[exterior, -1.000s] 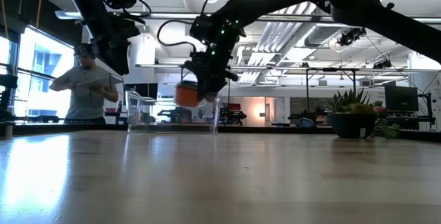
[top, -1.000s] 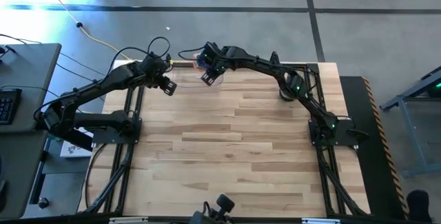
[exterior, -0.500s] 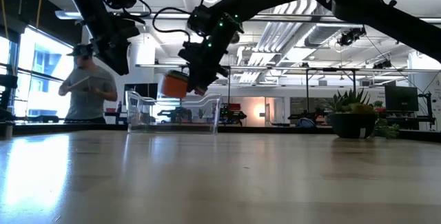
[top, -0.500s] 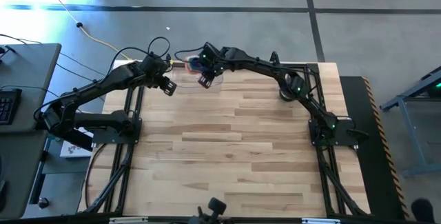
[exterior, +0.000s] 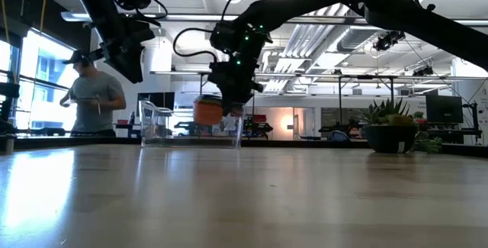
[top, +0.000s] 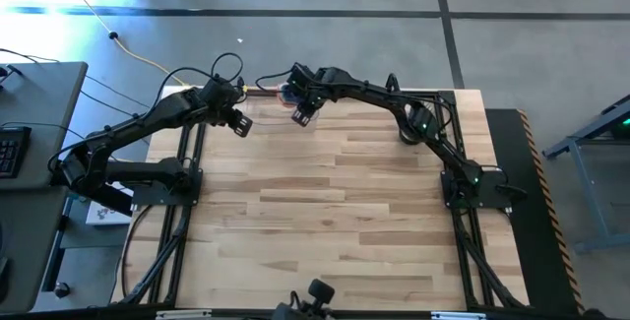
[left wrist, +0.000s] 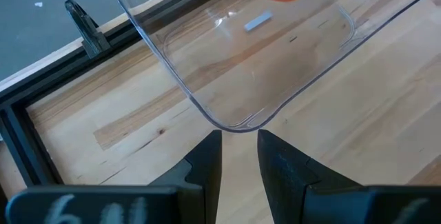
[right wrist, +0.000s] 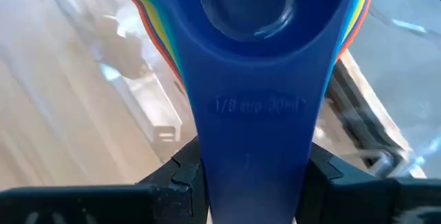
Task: Nest measuring cups in basket
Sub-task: Put the nested measuring cup into the transparent bin
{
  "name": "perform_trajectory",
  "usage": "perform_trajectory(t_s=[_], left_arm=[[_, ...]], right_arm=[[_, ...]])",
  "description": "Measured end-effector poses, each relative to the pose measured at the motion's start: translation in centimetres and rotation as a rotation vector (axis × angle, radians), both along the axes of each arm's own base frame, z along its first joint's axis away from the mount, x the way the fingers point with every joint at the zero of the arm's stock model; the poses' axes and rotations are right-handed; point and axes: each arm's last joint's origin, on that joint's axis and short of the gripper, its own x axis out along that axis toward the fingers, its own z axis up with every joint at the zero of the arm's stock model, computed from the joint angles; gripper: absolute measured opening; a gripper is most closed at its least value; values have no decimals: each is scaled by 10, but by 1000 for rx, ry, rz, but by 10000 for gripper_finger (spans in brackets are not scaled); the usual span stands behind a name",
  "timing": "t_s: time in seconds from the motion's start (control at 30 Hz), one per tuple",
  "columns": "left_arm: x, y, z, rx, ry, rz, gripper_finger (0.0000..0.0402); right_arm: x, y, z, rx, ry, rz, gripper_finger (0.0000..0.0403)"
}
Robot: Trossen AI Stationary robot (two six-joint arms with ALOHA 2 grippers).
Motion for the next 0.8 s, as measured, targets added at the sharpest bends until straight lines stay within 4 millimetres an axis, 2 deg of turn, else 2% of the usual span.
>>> perform_trajectory(t_s=[0.63,0.8], left_arm=[[0,0,0,2,3,-5,86],[0,0,0,5,8,-12,85]], right_arm=[[-18,4,-6,42,196,-53,124],[-18,7,7,31,150,-57,124]])
